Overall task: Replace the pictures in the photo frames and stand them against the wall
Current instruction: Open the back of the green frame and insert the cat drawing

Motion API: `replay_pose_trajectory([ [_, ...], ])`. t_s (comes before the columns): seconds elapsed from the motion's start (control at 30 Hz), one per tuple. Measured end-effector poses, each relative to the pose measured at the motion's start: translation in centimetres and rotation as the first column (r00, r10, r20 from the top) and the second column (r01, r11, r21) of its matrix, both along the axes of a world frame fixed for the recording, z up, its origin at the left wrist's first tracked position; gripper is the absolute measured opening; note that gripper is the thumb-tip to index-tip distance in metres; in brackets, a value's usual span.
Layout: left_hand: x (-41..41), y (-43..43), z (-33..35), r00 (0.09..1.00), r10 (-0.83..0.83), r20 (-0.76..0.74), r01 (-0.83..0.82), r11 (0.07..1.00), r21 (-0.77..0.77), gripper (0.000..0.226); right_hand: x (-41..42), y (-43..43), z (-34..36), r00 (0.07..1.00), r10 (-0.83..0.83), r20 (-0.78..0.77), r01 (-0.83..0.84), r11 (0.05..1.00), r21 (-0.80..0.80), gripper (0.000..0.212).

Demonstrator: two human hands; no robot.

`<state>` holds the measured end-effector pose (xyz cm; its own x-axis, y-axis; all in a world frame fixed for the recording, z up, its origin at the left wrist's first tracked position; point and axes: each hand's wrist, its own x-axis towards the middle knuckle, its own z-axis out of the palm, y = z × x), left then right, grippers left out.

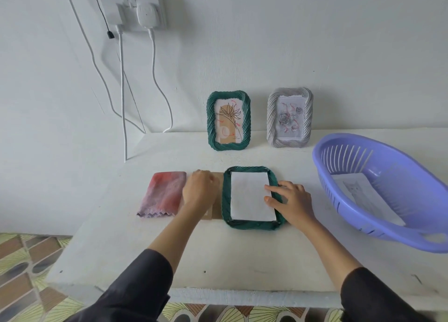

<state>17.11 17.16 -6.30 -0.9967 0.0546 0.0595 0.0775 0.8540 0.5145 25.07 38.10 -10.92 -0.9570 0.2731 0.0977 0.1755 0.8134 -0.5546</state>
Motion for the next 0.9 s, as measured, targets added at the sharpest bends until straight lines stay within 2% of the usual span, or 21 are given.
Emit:
replay_pose_trajectory([
  [0.1,0.6,1.4,-1.4,0.991,-0.113,0.076,0.111,0.993,0.036,0.033,0.0,0.0,0.0,1.0,-0.001,-0.001,0.001,1.0,0.002,0.035],
  [0.2,0.9,1.9,-2.0,0.988,-0.115,0.102,0.12,0.992,-0.045,0.045,0.1,0.0,0.1,1.0,0.001,0.002,-0.001,1.0,0.016,0.036],
  [0.3,0.9,1.9,-2.1,0.989,-0.114,0.096,0.119,0.992,-0.049,0.044,0.1,-0.1,0.1,1.0,0.01,0.001,-0.01,1.0,0.024,0.038],
  [0.63,1.0,2.2,-2.3,0.99,-0.061,0.129,0.039,0.984,0.172,0.01,0.2,-0.3,0.2,0.998,-0.01,-0.061,0.01,1.0,0.002,0.032],
  [0.8,0.8,2.3,-2.1,0.984,-0.03,0.174,-0.012,0.972,0.237,0.008,0.8,-0.9,0.9,0.997,-0.002,-0.078,0.005,0.999,0.042,0.037],
  [0.83,0.8,2.3,-1.9,0.983,-0.033,0.183,-0.015,0.968,0.252,0.007,1.0,-1.1,1.4,0.995,0.003,-0.099,0.002,0.999,0.048,0.039],
  [0.9,1.0,2.2,-1.7,0.981,-0.026,0.193,-0.031,0.958,0.285,0.021,1.8,-1.5,3.1,0.975,0.0,-0.224,0.017,0.997,0.074,0.042],
])
